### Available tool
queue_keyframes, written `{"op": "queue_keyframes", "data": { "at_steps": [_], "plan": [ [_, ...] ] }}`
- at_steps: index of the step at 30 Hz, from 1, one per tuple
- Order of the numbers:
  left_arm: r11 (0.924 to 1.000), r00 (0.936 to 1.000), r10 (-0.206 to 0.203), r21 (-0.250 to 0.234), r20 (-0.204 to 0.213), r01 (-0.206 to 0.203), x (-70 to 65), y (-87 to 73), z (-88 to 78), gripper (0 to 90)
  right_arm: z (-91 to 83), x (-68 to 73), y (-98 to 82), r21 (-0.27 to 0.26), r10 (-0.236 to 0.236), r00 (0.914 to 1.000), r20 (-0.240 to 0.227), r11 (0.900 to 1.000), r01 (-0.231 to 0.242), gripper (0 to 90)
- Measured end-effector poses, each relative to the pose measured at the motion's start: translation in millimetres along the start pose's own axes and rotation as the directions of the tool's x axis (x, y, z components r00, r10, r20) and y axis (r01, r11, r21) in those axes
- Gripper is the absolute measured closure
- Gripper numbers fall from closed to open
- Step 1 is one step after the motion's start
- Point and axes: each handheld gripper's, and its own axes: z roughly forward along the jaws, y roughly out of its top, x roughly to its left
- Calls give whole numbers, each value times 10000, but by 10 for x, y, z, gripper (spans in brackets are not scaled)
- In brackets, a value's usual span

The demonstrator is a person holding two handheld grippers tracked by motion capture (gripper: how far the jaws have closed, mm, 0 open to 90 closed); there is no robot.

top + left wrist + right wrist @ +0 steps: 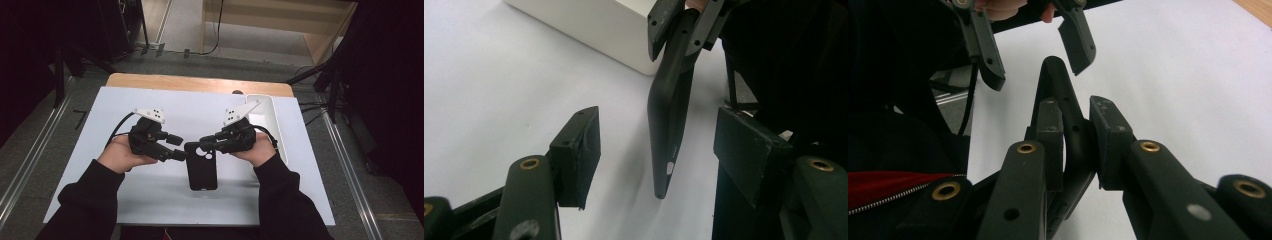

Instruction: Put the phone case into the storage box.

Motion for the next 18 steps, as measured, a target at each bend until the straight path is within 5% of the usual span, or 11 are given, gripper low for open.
{"op": "queue_keyframes", "data": {
  "at_steps": [7, 18],
  "plan": [
    [9999, 9999, -46, 120, 115, 45, 27, 23, 43, 357, 29, 11, 8, -49, -215, 9997, -151, 9998, 215, 746],
    [9995, 9994, -157, 280, 297, 149, 60, 21, 68, 528, 88, 27, 19, 32, -472, 9978, -460, 9989, 474, 746]
  ]
}}
